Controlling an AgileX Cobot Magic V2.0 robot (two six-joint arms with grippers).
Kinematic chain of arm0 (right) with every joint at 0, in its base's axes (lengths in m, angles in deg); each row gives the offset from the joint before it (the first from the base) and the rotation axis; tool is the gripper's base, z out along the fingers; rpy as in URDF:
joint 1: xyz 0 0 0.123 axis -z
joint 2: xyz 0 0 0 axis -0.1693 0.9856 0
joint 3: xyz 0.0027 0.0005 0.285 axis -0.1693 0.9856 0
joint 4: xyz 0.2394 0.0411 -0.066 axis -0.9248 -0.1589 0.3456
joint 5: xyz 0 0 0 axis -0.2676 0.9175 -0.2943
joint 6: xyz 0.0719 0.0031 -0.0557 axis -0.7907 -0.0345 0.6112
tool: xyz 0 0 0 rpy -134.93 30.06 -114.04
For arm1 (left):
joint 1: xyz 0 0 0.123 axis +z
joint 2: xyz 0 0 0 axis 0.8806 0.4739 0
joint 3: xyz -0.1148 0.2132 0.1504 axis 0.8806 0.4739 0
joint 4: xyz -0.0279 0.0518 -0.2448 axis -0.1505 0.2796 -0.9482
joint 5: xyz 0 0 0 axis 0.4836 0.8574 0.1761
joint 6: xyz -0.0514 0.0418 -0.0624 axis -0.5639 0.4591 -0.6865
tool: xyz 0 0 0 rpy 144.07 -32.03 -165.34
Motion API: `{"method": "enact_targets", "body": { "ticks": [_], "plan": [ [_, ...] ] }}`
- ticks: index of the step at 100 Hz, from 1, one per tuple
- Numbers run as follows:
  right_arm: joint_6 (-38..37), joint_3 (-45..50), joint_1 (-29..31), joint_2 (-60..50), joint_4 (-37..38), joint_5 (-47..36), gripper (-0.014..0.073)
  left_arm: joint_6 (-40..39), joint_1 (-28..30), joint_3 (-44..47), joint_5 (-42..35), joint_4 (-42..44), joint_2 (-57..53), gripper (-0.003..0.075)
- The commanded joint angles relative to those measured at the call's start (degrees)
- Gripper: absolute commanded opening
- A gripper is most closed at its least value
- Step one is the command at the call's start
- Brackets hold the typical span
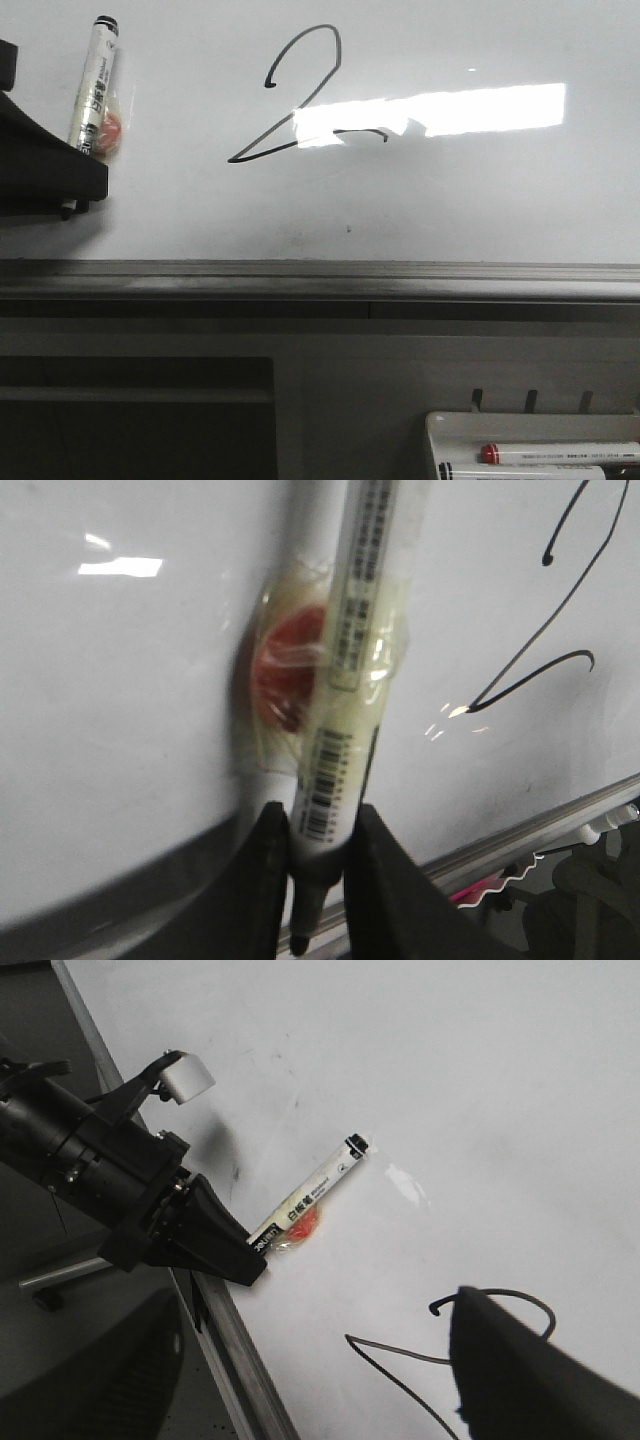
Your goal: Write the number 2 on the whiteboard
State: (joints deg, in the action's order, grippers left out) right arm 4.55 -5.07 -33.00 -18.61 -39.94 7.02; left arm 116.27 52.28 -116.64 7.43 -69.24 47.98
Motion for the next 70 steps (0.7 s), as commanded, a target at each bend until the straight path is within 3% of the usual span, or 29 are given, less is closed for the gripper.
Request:
{"method": "enact_targets", "body": {
  "ticks": [1, 11, 18, 53, 70],
  "plan": [
    [0.29, -1.75, 0.43, -1.38, -0.31, -3.75, 0.0492, -0.74, 0.22, -1.12, 2.95, -4.05, -0.84, 0.0169],
    [0.29, -1.75, 0.43, -1.38, -0.31, -3.75, 0.0492, -0.74, 0.22, -1.12, 3.07, -4.05, -0.84, 0.0390],
    [0.29, -1.75, 0.43, -1.38, -0.31, -3.75, 0.0492, -0.74, 0.22, -1.12, 3.77, -4.05, -0.84, 0.0454],
    [0.29, -1.75, 0.43, -1.38, -0.31, -3.51, 0.0492, -0.44, 0.46, -1.12, 3.80, -3.95, -1.09, 0.0440],
    [0.29, -1.75, 0.43, -1.38, -0.31, -2.97, 0.0492, -0.44, 4.26, -1.12, 6.68, -2.65, -1.32, 0.0440]
  ]
}}
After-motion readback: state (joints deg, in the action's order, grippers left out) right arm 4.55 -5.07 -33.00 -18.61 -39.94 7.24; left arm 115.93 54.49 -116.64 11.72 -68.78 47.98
